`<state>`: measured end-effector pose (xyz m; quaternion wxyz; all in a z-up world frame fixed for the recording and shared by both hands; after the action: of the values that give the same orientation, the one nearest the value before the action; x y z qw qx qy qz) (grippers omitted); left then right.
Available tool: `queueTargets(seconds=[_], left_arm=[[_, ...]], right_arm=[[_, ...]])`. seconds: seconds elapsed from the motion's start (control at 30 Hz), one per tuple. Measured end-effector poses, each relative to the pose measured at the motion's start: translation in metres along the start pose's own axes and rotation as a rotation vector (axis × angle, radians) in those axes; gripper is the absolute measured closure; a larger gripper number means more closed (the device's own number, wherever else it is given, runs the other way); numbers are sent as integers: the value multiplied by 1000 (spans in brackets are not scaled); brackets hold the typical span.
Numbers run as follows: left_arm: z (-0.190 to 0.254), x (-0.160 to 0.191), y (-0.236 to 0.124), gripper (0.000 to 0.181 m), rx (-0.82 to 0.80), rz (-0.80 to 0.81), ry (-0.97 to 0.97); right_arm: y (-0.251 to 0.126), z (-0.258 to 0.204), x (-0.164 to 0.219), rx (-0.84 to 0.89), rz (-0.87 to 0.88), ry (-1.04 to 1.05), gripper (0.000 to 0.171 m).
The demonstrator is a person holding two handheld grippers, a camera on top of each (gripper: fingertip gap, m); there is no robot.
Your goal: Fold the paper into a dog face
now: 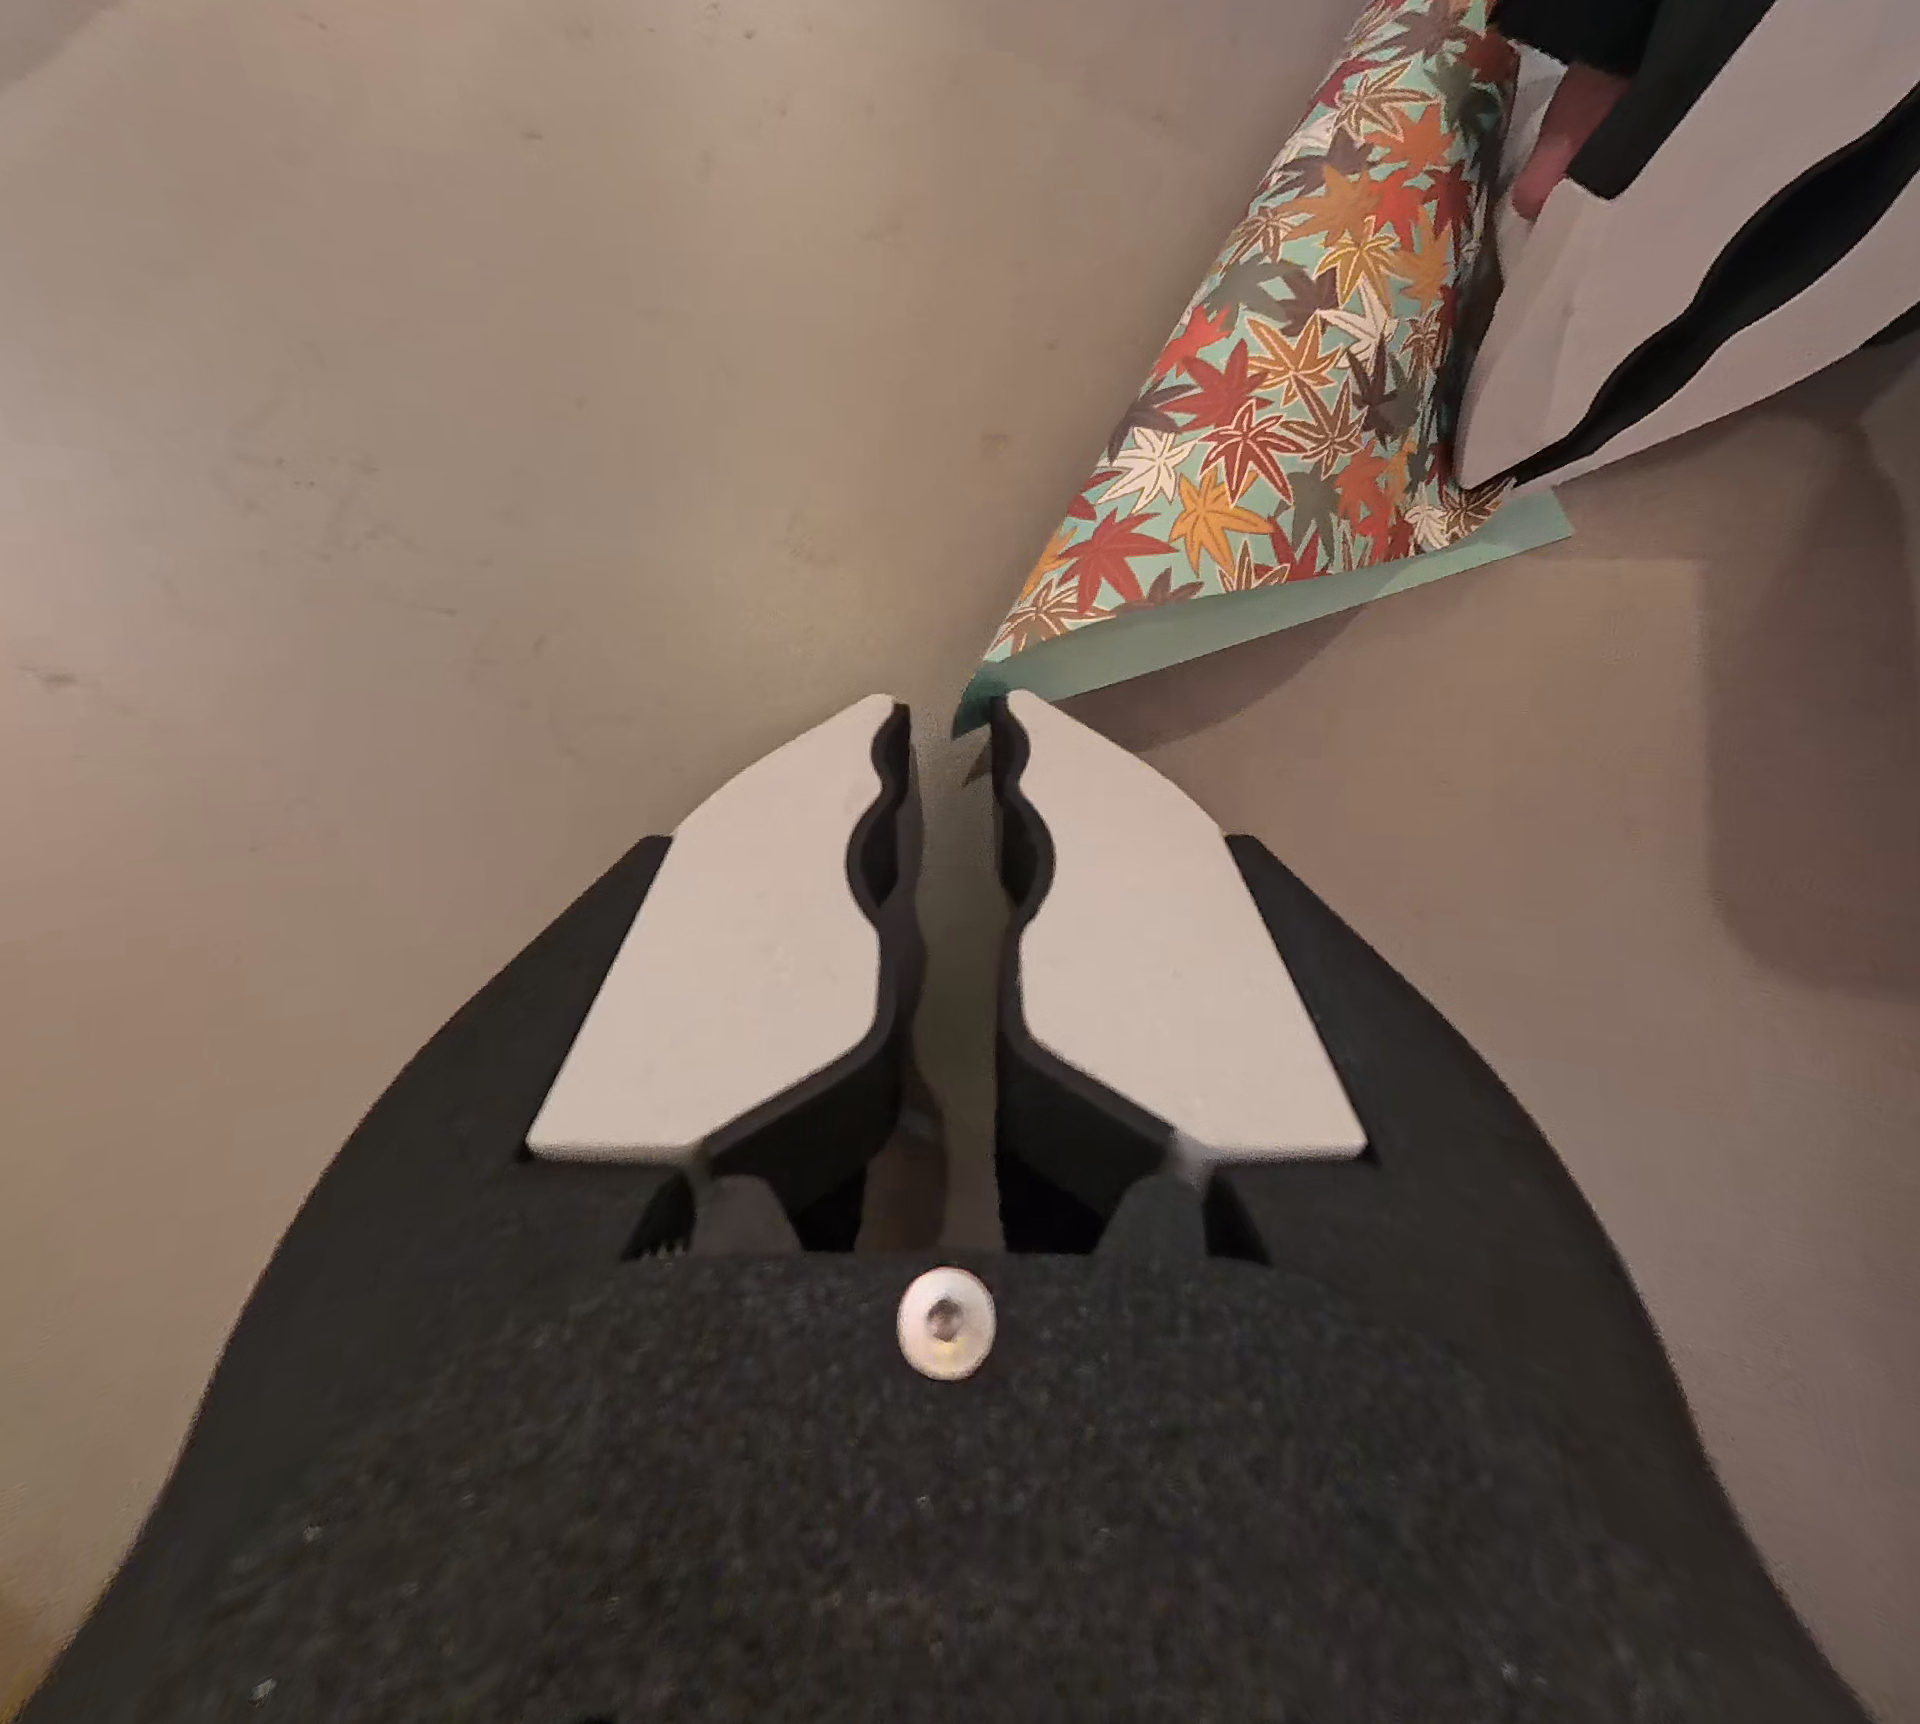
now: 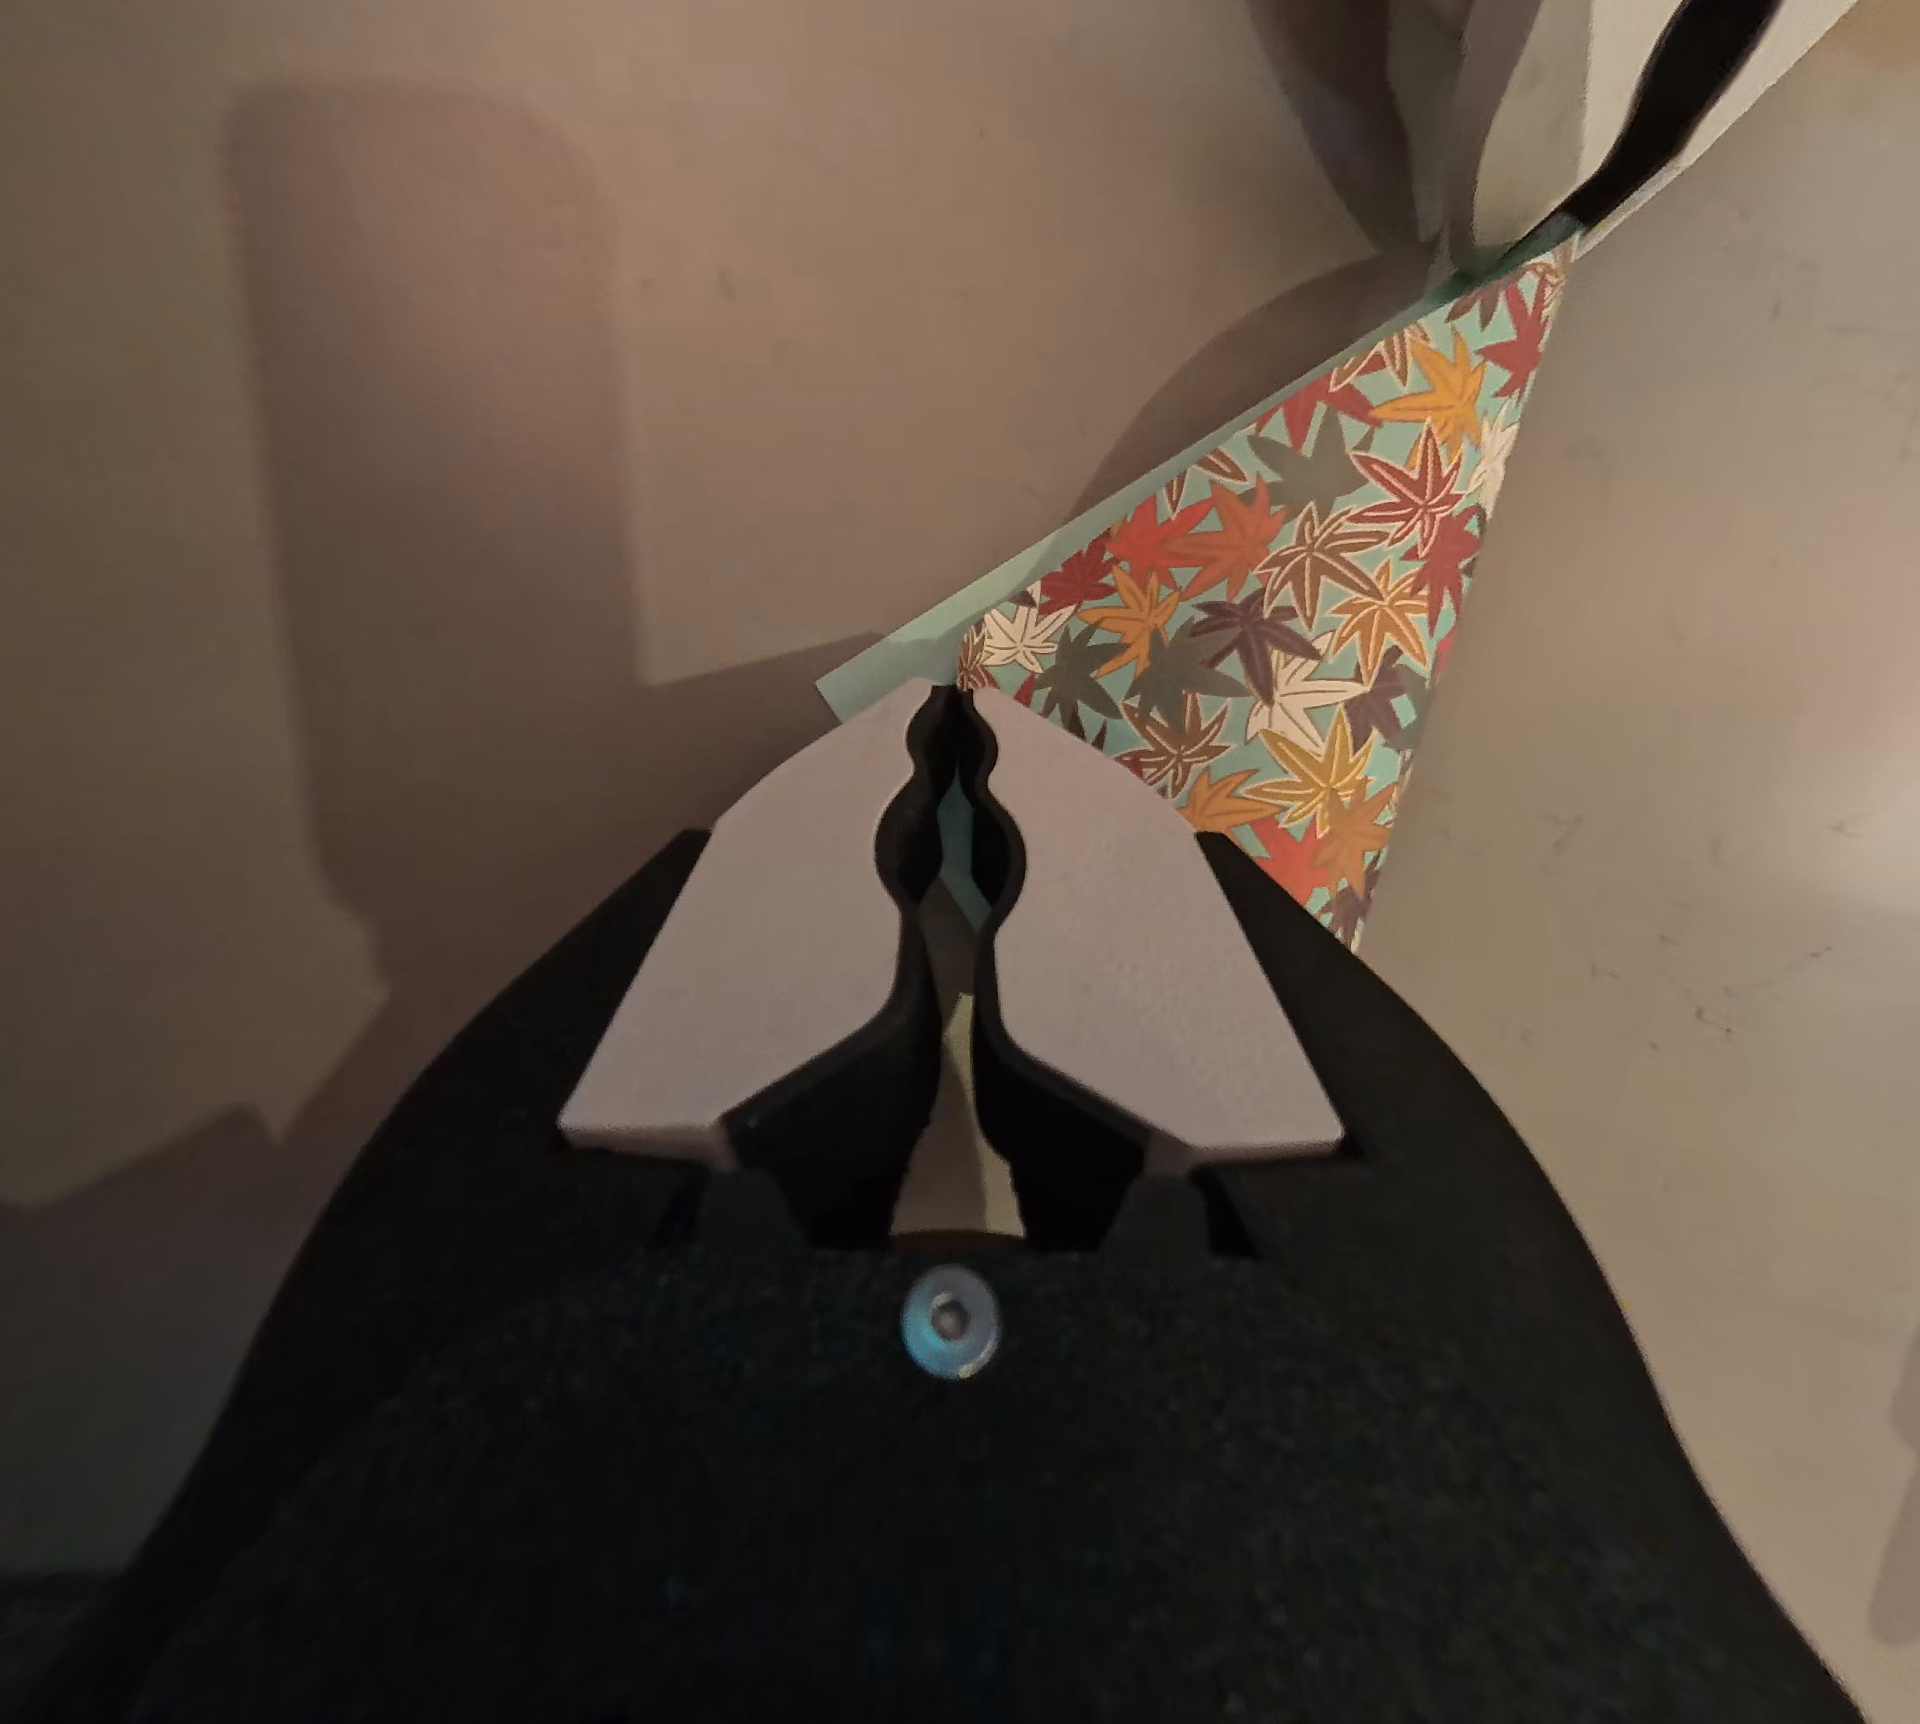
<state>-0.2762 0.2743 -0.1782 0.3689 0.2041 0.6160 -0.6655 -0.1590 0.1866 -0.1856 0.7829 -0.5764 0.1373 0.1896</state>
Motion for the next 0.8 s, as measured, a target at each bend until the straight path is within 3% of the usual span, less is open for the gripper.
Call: queueTargets(seconds=[0.13,0.3,0.8], left_arm=[[-1,-2,-2,167,17,22,-15],[-1,2,3,181,21,-20,10],[-3,3,7,181,-20,-64,70]], right_arm=[[0,0,0,-8,5,1,171],[0,0,0,-15,5,-3,171],[-3,-8,-1,-30,1,-15,171]])
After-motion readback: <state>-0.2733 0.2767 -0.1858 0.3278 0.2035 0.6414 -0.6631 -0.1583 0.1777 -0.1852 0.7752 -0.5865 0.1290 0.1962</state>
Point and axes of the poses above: each gripper's, where its closed fingertips meet, y out along the fingers, x out of its underside, z = x × y across the jaws, the point moved 3 cm from there along -y, back along the fingers, and after that the axes turned 6 degrees about x, right-handed, at the moved point
